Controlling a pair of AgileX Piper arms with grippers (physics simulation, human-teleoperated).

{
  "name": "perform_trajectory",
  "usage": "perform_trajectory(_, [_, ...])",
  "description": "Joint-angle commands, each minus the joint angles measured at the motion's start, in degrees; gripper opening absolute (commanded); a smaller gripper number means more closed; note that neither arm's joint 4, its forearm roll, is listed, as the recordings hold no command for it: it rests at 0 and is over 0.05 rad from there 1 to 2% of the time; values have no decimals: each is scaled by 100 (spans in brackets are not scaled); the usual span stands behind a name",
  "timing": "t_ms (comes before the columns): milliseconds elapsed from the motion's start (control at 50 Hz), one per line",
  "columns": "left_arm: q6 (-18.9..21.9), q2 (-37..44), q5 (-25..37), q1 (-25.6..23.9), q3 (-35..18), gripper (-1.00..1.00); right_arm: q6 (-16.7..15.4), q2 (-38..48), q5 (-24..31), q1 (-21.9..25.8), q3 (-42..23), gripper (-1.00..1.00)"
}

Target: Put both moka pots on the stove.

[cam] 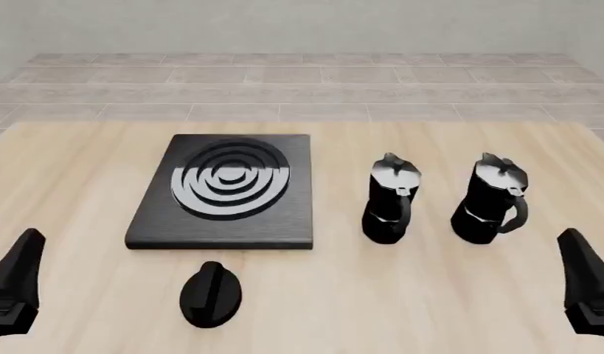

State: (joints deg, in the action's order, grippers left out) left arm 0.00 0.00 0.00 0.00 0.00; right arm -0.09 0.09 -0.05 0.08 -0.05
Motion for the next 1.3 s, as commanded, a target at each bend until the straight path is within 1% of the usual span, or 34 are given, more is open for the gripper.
perform_trajectory(20, [0,0,0,0,0,100,-45,67,-8,46,-3,100])
perform_trajectory(400, [0,0,0,0,0,100,-52,306,-56,135,4,100])
perform_trajectory(420, [0,0,0,0,0,100,44,688,-239,264,-14,100])
perform_trajectory(440, [0,0,0,0,0,100,76,843,-289,347,-26,100])
perform_trajectory(460, [0,0,0,0,0,100,174,969,-302,443,-51,100])
perform_trajectory(540, [0,0,0,0,0,100,217,1061,-211,600,-134,100])
perform_trajectory(580, [0,0,0,0,0,100,255,1134,-155,801,-178,100])
perform_trajectory(600, [0,0,0,0,0,100,208,1119,-149,817,-163,100])
perform_trajectory(620, [0,0,0,0,0,100,330,1321,-228,940,-168,100])
perform_trajectory(640, [0,0,0,0,0,100,330,1335,-244,940,-167,100])
perform_trajectory(660, [0,0,0,0,0,100,314,1502,-270,1191,-202,100])
perform_trajectory(700, [0,0,0,0,0,100,283,1549,-272,1275,-220,100])
perform_trajectory(720, [0,0,0,0,0,100,413,1722,-335,1361,-232,100])
perform_trajectory(740, [0,0,0,0,0,100,371,1706,-324,1364,-240,100])
perform_trajectory(760, [0,0,0,0,0,100,354,1752,-320,1521,-245,100])
perform_trajectory(780, [0,0,0,0,0,100,510,1883,-373,1599,-227,100])
perform_trajectory(820, [0,0,0,0,0,100,375,1841,-311,1696,-244,100])
perform_trajectory(840, [0,0,0,0,0,100,436,1870,-310,1717,-252,100])
perform_trajectory(900, [0,0,0,0,0,100,381,1871,-286,1758,-287,100])
perform_trajectory(920, [0,0,0,0,0,100,415,1909,-291,1806,-309,100])
perform_trajectory(1000, [0,0,0,0,0,100,439,2138,-396,1947,-386,100])
perform_trajectory(1020, [0,0,0,0,0,100,460,2302,-499,1969,-426,100])
perform_trajectory(1040, [0,0,0,0,0,100,427,2356,-528,2020,-460,100])
perform_trajectory(1080, [0,0,0,0,0,100,482,2512,-599,2046,-521,100])
perform_trajectory(1120, [0,0,0,0,0,100,460,2656,-719,2074,-542,100])
perform_trajectory(1140, [0,0,0,0,0,100,551,2804,-826,2063,-550,100])
perform_trajectory(1180, [0,0,0,0,0,100,568,3069,-1048,2100,-523,100])
perform_trajectory(1200, [0,0,0,0,0,100,638,3257,-1182,2063,-544,100])
perform_trajectory(1240, [0,0,0,0,0,100,644,3343,-1238,2054,-581,100])
perform_trajectory(1260, [0,0,0,0,0,100,751,3552,-1369,1896,-641,100])
perform_trajectory(1280, [0,0,0,0,0,100,809,3744,-1482,1891,-661,100])
perform_trajectory(1300, [0,0,0,0,0,100,805,3826,-1574,1885,-671,100])
